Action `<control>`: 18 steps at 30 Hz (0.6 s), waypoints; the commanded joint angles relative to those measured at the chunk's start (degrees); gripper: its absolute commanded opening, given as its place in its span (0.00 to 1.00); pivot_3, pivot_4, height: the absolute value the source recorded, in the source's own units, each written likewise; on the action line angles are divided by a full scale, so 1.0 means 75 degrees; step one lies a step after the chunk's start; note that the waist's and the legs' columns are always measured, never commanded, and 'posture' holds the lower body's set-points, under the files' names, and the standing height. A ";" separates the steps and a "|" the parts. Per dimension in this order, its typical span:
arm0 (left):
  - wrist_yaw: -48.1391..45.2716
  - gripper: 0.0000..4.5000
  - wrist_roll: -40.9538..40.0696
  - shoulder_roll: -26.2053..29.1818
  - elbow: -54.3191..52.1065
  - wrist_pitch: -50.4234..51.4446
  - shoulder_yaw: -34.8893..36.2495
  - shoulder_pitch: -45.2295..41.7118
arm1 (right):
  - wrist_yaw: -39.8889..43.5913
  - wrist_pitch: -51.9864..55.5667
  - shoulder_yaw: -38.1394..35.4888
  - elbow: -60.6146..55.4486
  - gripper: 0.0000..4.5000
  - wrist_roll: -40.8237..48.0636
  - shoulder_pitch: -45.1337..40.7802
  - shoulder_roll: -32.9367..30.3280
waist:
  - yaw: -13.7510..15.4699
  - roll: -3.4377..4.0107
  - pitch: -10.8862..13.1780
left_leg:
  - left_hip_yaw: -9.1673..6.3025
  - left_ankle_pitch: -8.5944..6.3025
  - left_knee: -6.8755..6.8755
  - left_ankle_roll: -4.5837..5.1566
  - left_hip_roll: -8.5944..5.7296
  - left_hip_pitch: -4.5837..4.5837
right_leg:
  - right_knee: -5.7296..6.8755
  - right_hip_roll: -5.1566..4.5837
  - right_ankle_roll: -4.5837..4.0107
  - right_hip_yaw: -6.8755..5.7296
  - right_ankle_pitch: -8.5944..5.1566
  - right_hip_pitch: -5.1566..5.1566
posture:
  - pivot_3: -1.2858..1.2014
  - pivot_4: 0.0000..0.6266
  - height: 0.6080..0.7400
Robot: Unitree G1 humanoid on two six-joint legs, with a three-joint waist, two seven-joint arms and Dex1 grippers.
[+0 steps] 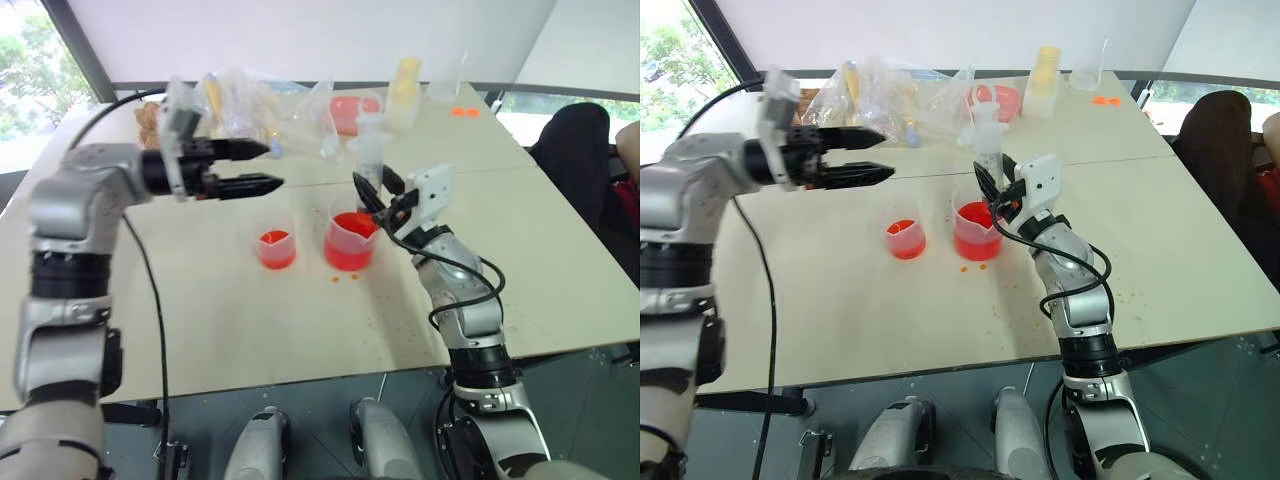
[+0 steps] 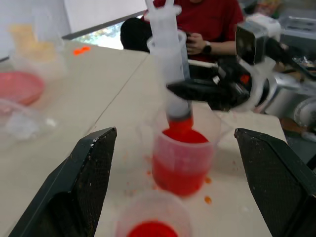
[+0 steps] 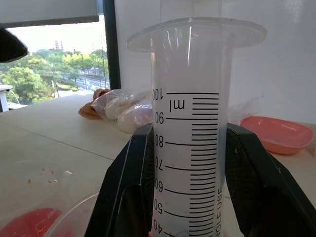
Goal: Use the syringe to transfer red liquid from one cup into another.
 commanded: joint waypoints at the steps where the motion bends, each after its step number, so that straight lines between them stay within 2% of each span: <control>1: 0.0276 0.88 -0.0392 0.0432 -0.1280 0.0310 0.0590 0.0698 | -0.0186 -0.0038 -0.0263 -0.0506 0.31 0.0196 -0.0527 0.0021 | 0.0033 -0.0001 0.0000 | 0.0002 0.0000 0.0001 -0.0001 0.0000 -0.0001 | -0.0004 -0.0002 0.0000 0.0001 0.0000 0.0001 | 0.52 0.24 1.00; 5: 0.0773 0.88 -0.0231 0.0756 -0.1840 0.0191 0.0926 0.1517 | -0.0167 0.0135 -0.0090 -0.0685 0.31 0.0442 -0.1320 0.0194 | 0.0023 -0.0001 0.0001 | 0.0003 0.0002 0.0003 -0.0004 -0.0003 -0.0001 | -0.0004 -0.0008 -0.0001 0.0003 0.0001 0.0001 | 0.52 0.24 1.00; 9: 0.1378 0.88 -0.0147 0.0753 -0.2089 0.0046 0.1216 0.2131 | -0.0077 0.0248 0.0331 -0.0574 0.31 0.0846 -0.1939 0.0995 | -0.0036 -0.0001 0.0000 | 0.0006 0.0002 -0.0007 -0.0004 0.0002 0.0002 | 0.0003 0.0000 -0.0003 0.0003 0.0001 -0.0010 | 0.52 0.24 1.00; 16: 0.1980 0.88 -0.0219 0.0646 -0.2538 -0.0134 0.1299 0.2650 | 0.0332 -0.0738 0.1112 0.0891 0.31 0.0450 -0.1890 0.2068 | 0.0010 -0.0004 -0.0001 | 0.0005 0.0007 -0.0014 -0.0013 0.0000 -0.0004 | 0.0003 -0.0003 -0.0007 0.0003 0.0000 -0.0018 | 0.52 0.24 1.00; 18: 0.2101 0.88 -0.0384 0.0674 -0.2557 -0.0094 0.1509 0.2474 | 0.0434 -0.1111 0.1240 0.1507 0.31 0.0304 -0.1860 0.2293 | 0.0006 -0.0008 -0.0003 | 0.0006 0.0008 -0.0013 -0.0015 -0.0004 -0.0004 | 0.0001 -0.0009 -0.0007 0.0004 0.0000 -0.0016 | 0.52 0.24 1.00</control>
